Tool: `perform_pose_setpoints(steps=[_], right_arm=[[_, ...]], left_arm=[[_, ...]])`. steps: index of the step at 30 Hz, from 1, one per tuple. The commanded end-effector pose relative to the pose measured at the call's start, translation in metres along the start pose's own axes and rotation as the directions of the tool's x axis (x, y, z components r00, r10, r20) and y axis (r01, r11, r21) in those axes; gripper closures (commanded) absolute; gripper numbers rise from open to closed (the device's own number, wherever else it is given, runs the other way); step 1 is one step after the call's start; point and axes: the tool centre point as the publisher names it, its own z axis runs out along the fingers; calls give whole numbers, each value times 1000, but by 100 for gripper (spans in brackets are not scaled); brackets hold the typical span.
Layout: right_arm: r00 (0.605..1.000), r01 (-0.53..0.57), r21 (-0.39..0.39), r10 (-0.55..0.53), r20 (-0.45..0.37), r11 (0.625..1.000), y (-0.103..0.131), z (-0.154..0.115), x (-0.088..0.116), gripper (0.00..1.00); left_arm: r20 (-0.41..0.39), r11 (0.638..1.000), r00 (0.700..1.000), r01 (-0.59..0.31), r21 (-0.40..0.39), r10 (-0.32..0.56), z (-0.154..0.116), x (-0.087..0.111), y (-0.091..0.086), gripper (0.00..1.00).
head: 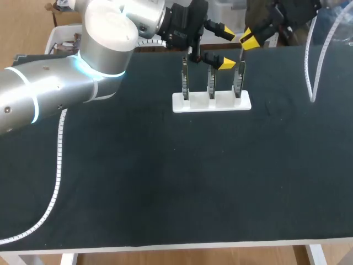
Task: Pick up the optical module with the left hand, and insert it into the network port with the right hand.
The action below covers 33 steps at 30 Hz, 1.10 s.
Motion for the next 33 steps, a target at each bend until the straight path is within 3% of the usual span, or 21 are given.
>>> perform_pose_setpoints(steps=[1,33], right_arm=[[1000,0,-124,0,0,992,-10,-1,0,100],[1000,-14,-115,14,3,993,-6,-5,5,100]], left_arm=[[-4,1000,1000,1,0,-1,0,-1,0,0],[-4,1000,1000,1,0,-1,0,-1,0,0]])
